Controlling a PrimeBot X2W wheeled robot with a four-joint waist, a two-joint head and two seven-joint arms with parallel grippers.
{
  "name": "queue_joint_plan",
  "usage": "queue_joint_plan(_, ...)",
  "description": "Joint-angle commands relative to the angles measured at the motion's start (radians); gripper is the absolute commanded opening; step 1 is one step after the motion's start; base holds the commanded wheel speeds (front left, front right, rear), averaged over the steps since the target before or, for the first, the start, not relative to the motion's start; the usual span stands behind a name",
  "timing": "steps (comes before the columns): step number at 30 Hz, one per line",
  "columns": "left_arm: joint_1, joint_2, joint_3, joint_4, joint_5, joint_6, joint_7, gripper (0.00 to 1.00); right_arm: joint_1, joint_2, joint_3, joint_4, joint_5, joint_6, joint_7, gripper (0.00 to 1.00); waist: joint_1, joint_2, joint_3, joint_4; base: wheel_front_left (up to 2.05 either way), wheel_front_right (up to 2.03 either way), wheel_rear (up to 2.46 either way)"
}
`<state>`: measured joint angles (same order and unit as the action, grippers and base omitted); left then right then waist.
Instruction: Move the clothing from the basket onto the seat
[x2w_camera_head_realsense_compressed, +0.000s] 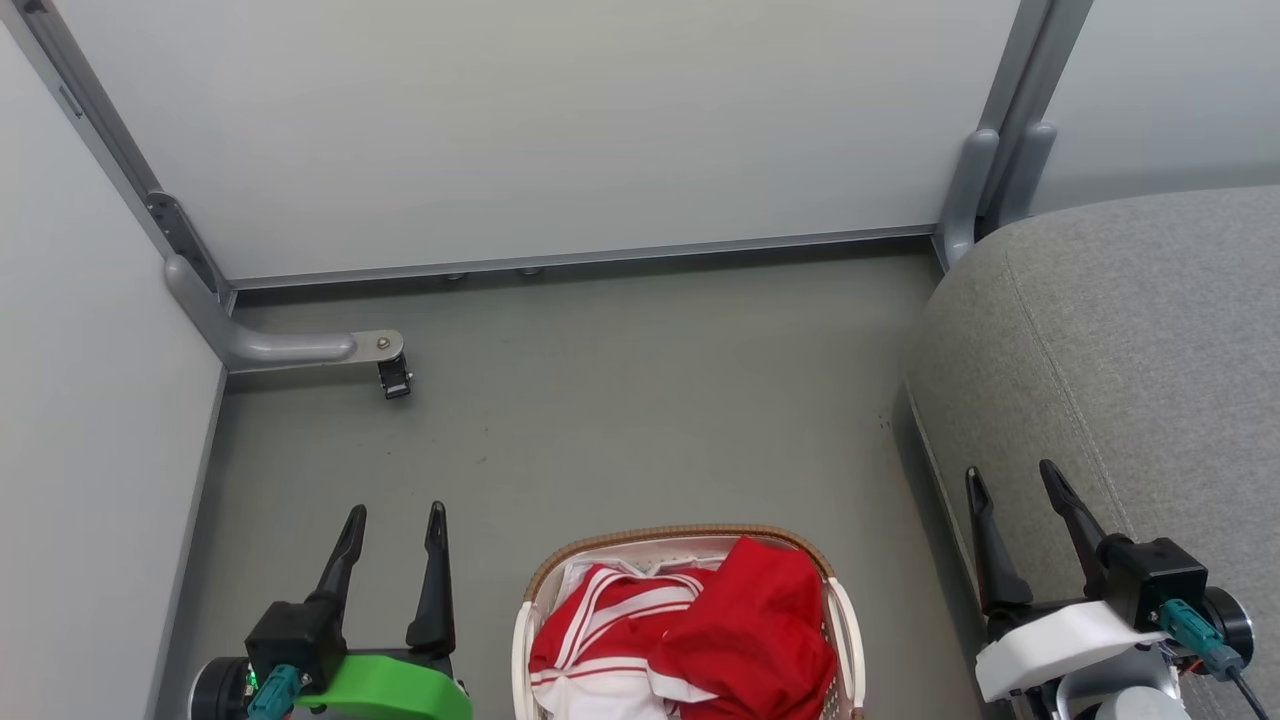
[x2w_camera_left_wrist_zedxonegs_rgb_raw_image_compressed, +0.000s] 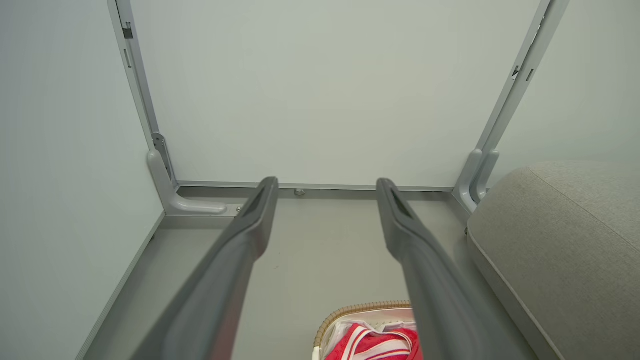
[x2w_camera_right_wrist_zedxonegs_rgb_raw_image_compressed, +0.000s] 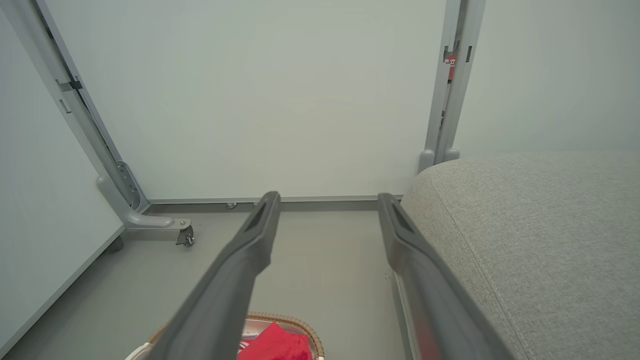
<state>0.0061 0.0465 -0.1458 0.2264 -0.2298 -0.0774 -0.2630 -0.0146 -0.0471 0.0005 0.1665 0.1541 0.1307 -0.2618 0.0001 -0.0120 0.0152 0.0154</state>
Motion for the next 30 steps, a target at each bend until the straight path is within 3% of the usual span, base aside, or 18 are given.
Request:
queue_joint_plan(1, 0.002, 0.007, 0.0, 0.0, 0.006, 0.004, -0.002, 1.0, 0.007, -0.006, -0.002, -0.004, -0.002, 0.0, -0.005, 1.0, -0.0001, 0.012, 0.0, 0.0, 0.0, 0.0, 0.0)
queue_joint_plan(23, -0.005, 0.007, -0.006, -0.003, 0.013, -0.005, -0.002, 1.0, -0.003, -0.006, -0.01, -0.01, 0.005, 0.0, -0.005, 1.0, -0.0001, 0.012, 0.015, -0.002, 0.0, 0.0, 0.0)
queue_joint_plan(30, -0.084, 0.006, -0.041, 0.004, 0.049, -0.024, -0.002, 1.0, -0.051, -0.006, -0.024, -0.048, -0.006, 0.0, -0.005, 1.0, -0.0001, 0.012, 0.125, -0.003, 0.0, 0.0, 0.0)
